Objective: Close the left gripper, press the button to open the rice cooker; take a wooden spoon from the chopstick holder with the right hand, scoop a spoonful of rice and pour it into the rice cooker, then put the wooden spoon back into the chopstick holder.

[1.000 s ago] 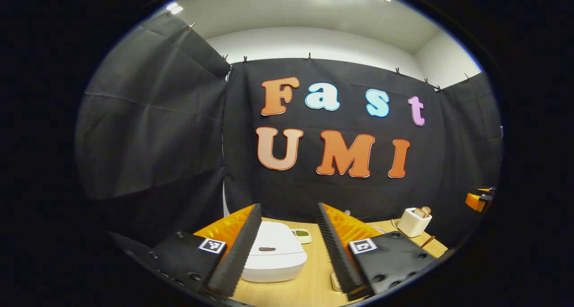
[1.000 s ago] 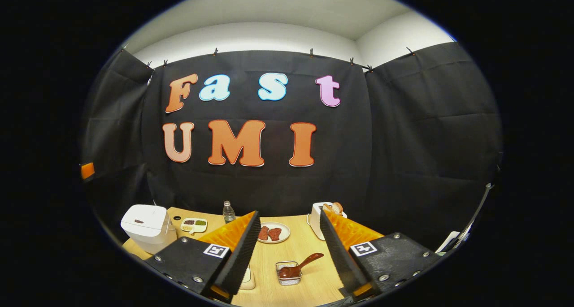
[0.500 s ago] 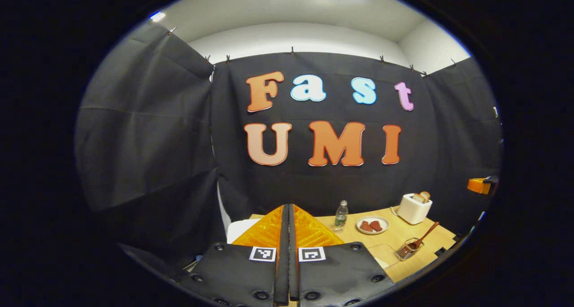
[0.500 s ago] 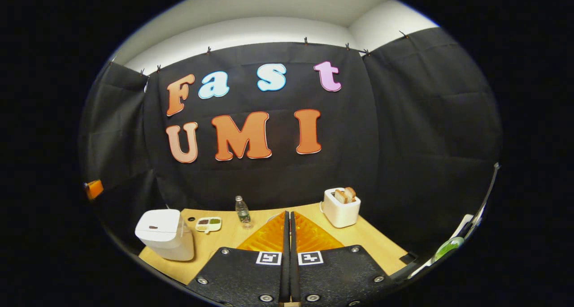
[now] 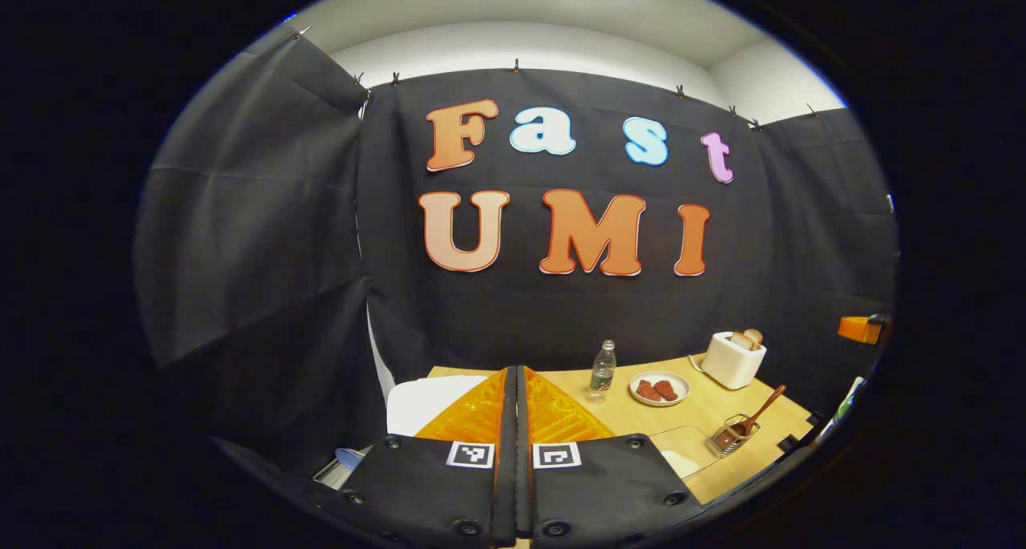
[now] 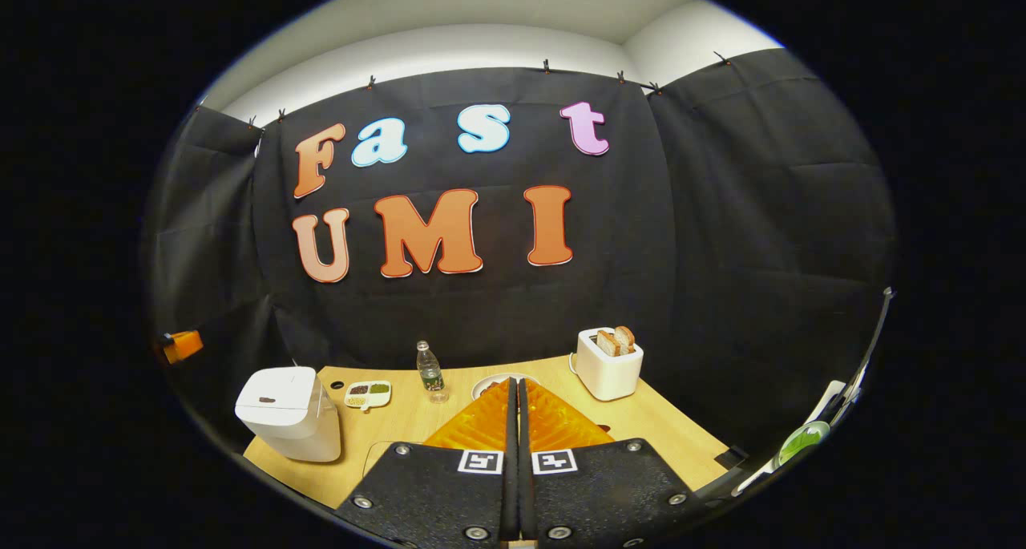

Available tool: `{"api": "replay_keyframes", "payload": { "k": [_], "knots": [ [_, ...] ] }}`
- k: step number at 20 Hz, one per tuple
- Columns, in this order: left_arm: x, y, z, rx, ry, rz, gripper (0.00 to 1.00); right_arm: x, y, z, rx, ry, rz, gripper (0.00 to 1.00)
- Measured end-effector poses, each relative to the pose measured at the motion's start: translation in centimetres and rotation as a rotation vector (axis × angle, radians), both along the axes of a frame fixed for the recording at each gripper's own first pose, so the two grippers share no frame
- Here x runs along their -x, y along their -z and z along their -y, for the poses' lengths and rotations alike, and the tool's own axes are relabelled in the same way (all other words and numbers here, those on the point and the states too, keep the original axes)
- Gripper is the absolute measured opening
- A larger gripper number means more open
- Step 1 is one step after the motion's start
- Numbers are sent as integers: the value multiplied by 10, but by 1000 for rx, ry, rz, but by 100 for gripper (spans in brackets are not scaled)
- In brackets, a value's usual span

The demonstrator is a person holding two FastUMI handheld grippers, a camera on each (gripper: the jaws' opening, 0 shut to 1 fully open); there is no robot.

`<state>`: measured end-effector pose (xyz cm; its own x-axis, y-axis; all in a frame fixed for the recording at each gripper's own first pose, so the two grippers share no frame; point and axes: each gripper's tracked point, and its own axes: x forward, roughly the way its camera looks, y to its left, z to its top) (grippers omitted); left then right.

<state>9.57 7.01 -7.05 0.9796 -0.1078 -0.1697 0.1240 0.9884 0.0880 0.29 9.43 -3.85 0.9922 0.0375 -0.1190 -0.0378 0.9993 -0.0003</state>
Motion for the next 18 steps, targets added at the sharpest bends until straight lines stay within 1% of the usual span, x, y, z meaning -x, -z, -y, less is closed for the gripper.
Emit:
{"api": "replay_keyframes", "payload": {
  "k": [3,5,7,9,12,14,17,18],
  "knots": [
    [-41,45,-18,39,-15,-84,4,-6,1,4,7,20,7,0],
    [-65,80,-36,33,-46,-139,4,-6,2,4,3,16,11,0],
    [-82,110,-47,53,-68,-196,4,-8,13,9,9,26,-10,0],
    [-90,131,-60,39,-103,-239,4,-8,21,16,18,39,-26,0],
    [-99,155,-62,40,-113,-287,4,-8,33,30,36,76,-52,0],
    [-99,163,-61,27,-113,-305,4,-8,39,35,27,94,-64,0],
    [-98,181,-62,20,-128,-345,3,-8,42,35,19,97,-69,0],
    [-101,178,-62,24,-126,-327,3,-8,43,35,27,96,-73,0]
  ]
}}
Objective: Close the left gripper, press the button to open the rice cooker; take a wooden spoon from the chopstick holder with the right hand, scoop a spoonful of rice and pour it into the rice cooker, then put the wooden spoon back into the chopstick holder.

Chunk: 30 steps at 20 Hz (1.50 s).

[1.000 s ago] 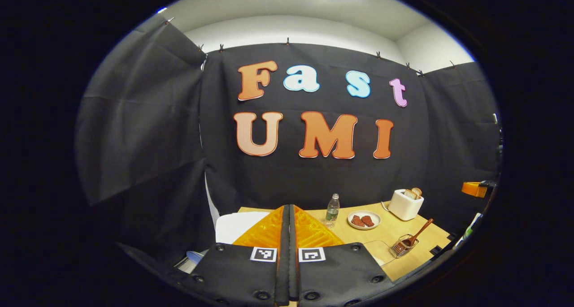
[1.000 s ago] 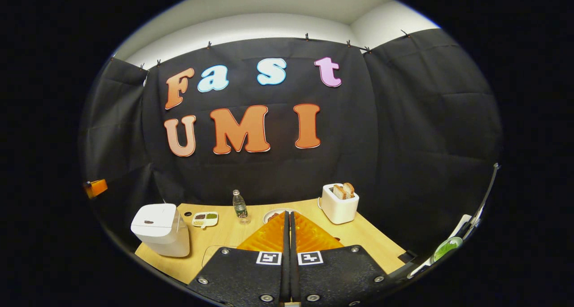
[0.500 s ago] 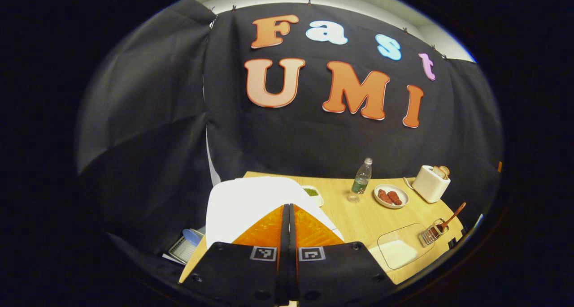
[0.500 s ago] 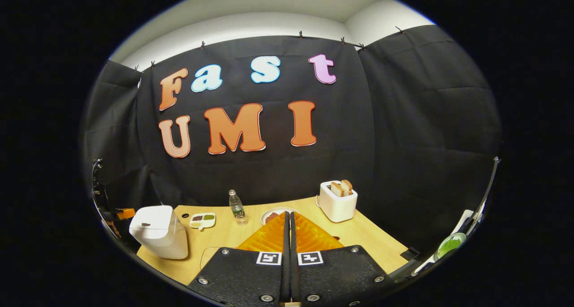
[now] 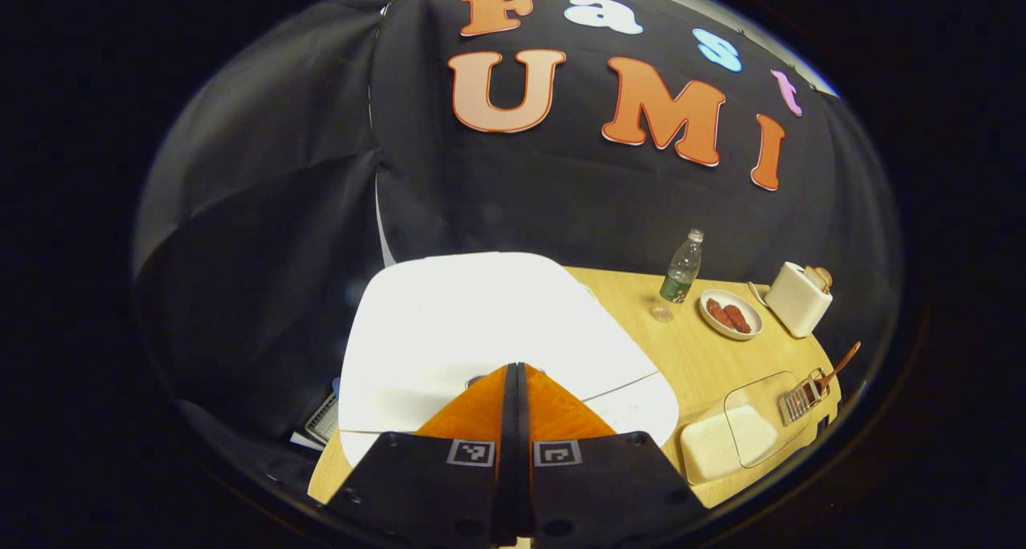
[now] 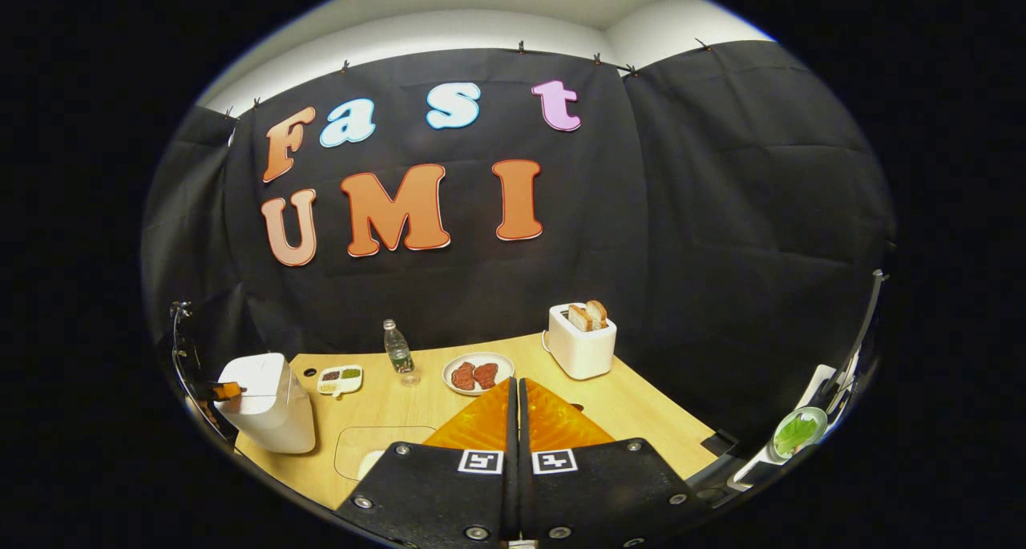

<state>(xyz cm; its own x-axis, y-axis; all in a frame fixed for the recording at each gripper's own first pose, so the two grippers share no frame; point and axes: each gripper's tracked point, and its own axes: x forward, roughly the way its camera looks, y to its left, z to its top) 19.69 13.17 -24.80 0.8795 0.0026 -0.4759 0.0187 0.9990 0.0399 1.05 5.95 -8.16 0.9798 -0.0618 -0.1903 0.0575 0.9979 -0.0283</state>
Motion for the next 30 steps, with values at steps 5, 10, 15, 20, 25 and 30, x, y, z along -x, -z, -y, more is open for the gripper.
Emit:
{"api": "replay_keyframes", "payload": {
  "k": [5,10,15,20,25,30],
  "knots": [
    [2,8,-1,-7,-3,-26,5,6,4,-1,33,0,-14,0],
    [4,-36,-2,-33,-16,73,4,12,2,3,24,18,-1,0],
    [22,-158,-5,-51,-59,293,4,10,-10,6,8,20,40,0],
    [59,-211,-2,-44,-59,386,4,3,-16,5,-4,17,55,0],
    [89,-226,-9,-17,-86,406,4,-2,-21,2,-3,7,76,0],
    [114,-233,-16,-13,-120,438,5,-6,-19,0,-26,-11,85,3]
  ]
}}
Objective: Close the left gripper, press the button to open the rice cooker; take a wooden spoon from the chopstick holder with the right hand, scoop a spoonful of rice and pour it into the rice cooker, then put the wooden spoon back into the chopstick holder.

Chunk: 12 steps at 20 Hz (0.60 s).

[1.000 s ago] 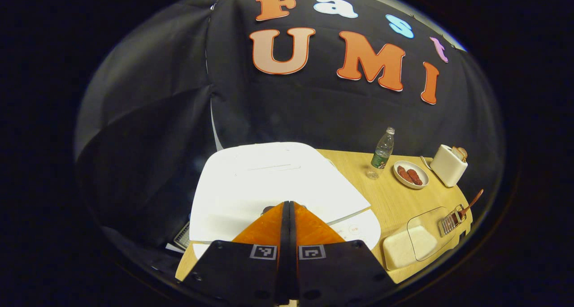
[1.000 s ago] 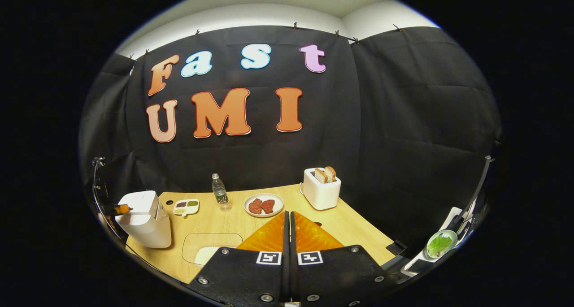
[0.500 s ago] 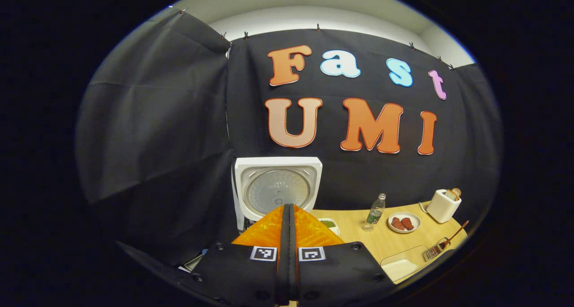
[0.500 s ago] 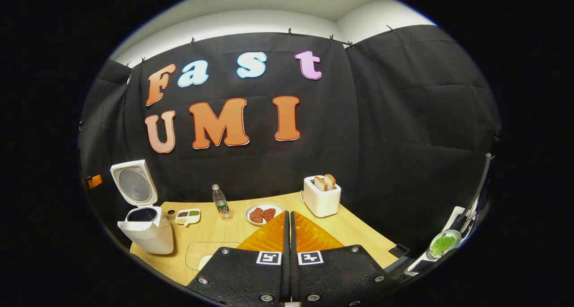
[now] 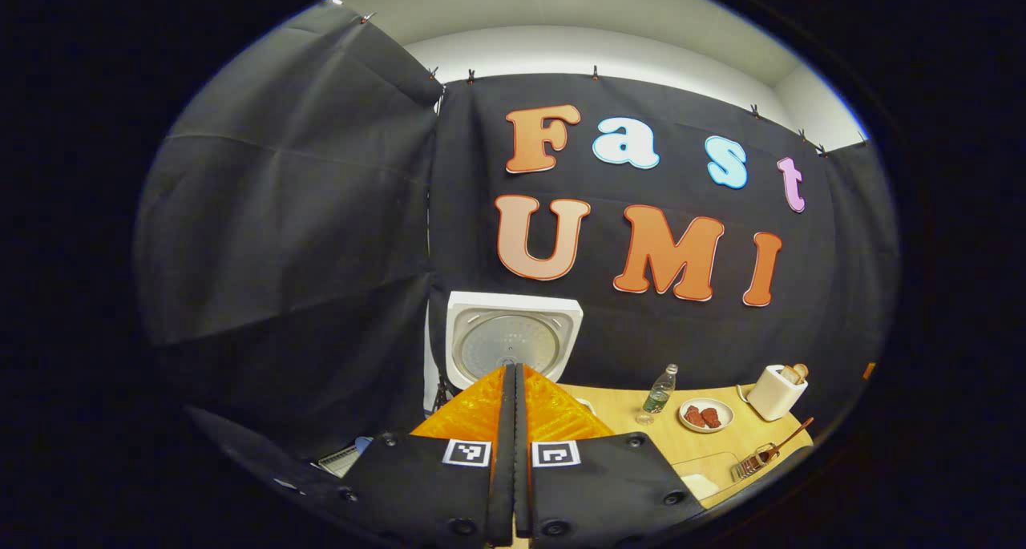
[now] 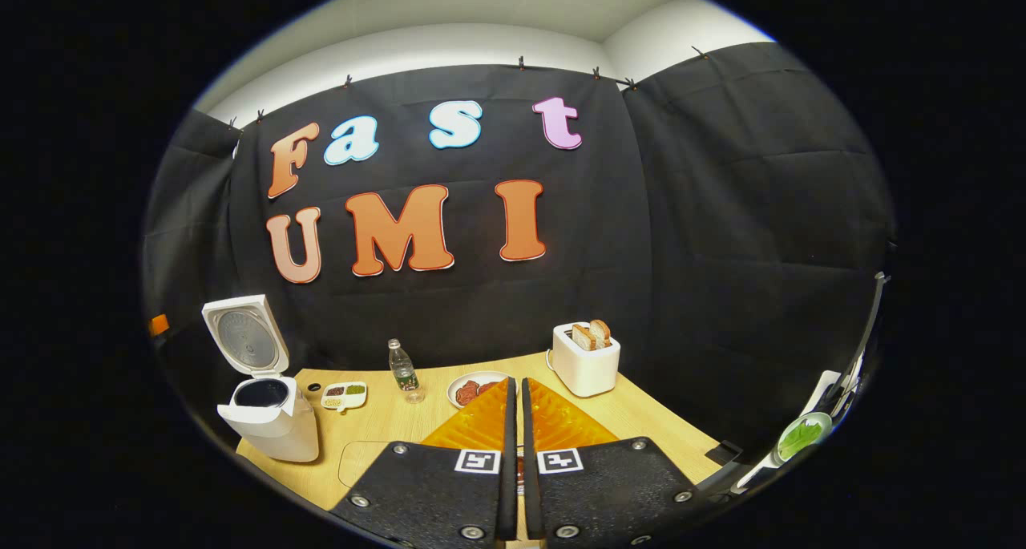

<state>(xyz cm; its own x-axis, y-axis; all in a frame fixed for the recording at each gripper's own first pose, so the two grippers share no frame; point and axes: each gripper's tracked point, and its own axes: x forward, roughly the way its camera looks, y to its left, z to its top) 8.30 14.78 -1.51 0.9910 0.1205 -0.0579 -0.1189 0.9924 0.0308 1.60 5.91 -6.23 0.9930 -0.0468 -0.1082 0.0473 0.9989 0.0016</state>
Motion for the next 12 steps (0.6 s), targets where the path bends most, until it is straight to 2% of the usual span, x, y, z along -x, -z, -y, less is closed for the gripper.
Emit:
{"api": "replay_keyframes", "payload": {
  "k": [1,3,4,5,6,7,8,9,10,12],
  "knots": [
    [4,-3,0,-8,-2,5,8,-2,3,2,-4,2,-3,6],
    [10,-7,3,-1,2,14,13,-5,15,4,-18,2,-19,30],
    [13,-8,4,9,2,18,19,-8,21,5,-25,3,-25,41],
    [16,-9,6,20,6,21,27,-11,27,8,-31,7,-30,44],
    [19,-8,8,25,9,19,35,-15,35,12,-35,13,-39,58],
    [20,-7,7,25,6,21,50,-18,43,14,-39,16,-48,59],
    [21,-8,4,21,-4,24,57,-22,51,16,-43,15,-57,68],
    [20,-6,3,26,1,27,52,-27,61,19,-49,17,-67,80],
    [24,-2,7,31,1,20,64,-32,72,23,-55,20,-81,87],
    [30,4,6,39,-5,8,88,-46,96,31,-73,31,-115,93]
  ]
}}
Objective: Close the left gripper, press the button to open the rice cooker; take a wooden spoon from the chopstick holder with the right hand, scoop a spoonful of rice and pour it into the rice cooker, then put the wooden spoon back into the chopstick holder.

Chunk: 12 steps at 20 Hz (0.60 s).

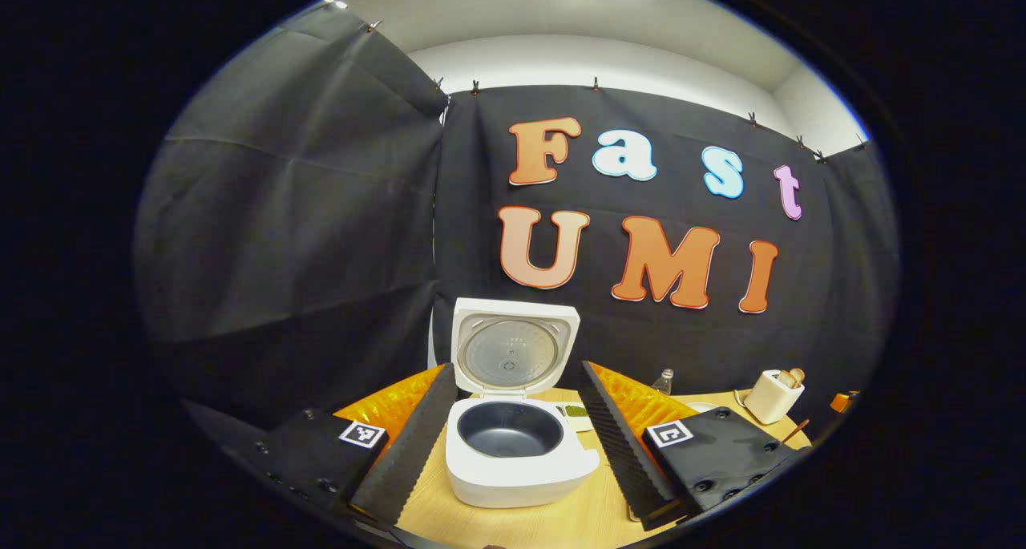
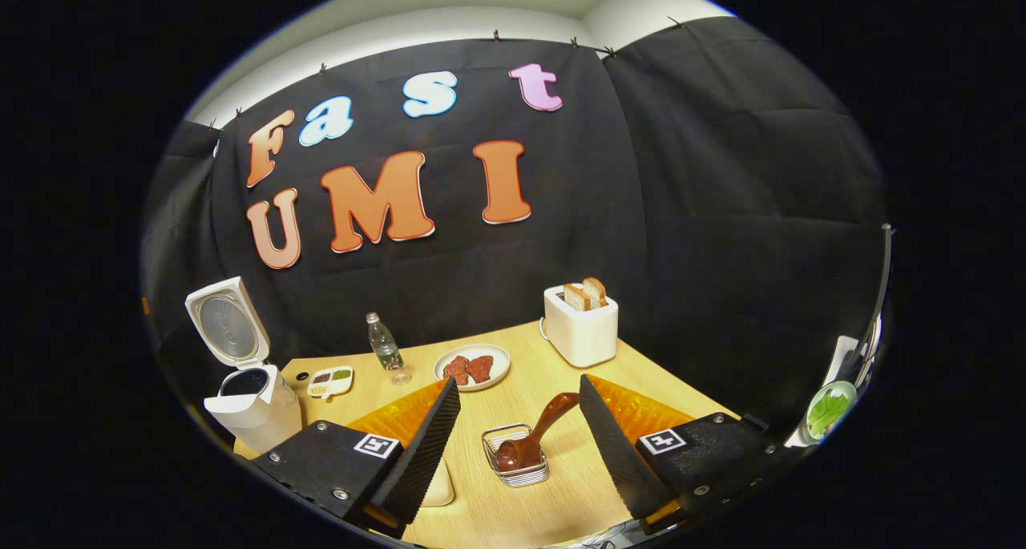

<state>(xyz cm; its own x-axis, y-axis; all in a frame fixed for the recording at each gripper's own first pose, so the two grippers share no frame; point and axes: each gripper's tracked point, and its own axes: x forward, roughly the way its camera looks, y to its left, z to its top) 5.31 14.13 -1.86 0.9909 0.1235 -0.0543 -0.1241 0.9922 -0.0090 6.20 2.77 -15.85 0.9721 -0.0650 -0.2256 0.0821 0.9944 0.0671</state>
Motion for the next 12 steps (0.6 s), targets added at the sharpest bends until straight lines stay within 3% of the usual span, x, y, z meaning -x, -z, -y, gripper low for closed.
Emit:
{"api": "replay_keyframes", "payload": {
  "k": [1,8,12],
  "knots": [
    [2,2,-1,-1,-10,-4,99,-8,14,5,-8,7,-20,93],
    [16,24,-10,-46,-94,-19,99,-58,106,27,-81,26,-171,95],
    [21,33,-8,-36,-107,-29,100,-77,133,32,-148,27,-213,93]
  ]
}}
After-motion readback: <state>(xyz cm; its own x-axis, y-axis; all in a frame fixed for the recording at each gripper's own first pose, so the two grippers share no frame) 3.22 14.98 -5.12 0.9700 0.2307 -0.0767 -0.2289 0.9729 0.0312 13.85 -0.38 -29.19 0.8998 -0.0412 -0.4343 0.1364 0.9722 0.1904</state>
